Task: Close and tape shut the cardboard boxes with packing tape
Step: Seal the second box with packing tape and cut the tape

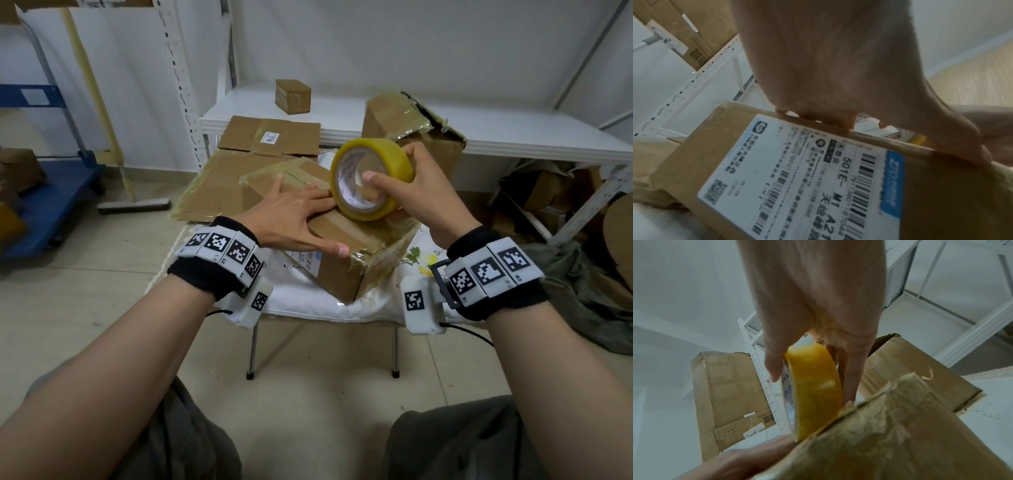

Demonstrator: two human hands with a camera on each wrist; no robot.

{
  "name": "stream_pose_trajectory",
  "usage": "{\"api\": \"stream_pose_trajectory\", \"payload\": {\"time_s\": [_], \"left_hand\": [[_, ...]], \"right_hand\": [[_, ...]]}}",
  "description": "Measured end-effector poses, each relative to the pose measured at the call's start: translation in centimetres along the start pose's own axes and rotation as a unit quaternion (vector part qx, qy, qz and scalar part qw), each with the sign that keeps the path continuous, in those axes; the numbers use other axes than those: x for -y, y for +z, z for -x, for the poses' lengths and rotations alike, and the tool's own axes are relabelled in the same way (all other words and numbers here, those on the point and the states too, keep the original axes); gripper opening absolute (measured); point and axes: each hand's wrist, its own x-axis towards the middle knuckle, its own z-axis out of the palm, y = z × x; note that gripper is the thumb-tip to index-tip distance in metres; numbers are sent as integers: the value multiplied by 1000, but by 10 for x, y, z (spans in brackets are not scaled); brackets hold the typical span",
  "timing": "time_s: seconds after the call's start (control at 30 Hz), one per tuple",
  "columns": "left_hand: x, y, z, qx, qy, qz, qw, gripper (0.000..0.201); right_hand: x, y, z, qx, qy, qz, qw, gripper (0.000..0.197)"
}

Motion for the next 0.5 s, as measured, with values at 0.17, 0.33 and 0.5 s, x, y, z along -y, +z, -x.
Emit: {"api": "stream_pose_trajectory", "payload": {"time_s": [0.17,0.33,0.5], "left_hand": [[-6,-1,-4,11,-7,49,999,106],[-11,4,-5,4,-22,57,998,109],[-9,4,-3,22,-34,67,997,113]], "right_hand": [[-3,4,5,-9,-58,37,998,63],[-8,2,12,-14,-102,47,994,64],[-6,-1,14,-2,-95,72,993,66]]}}
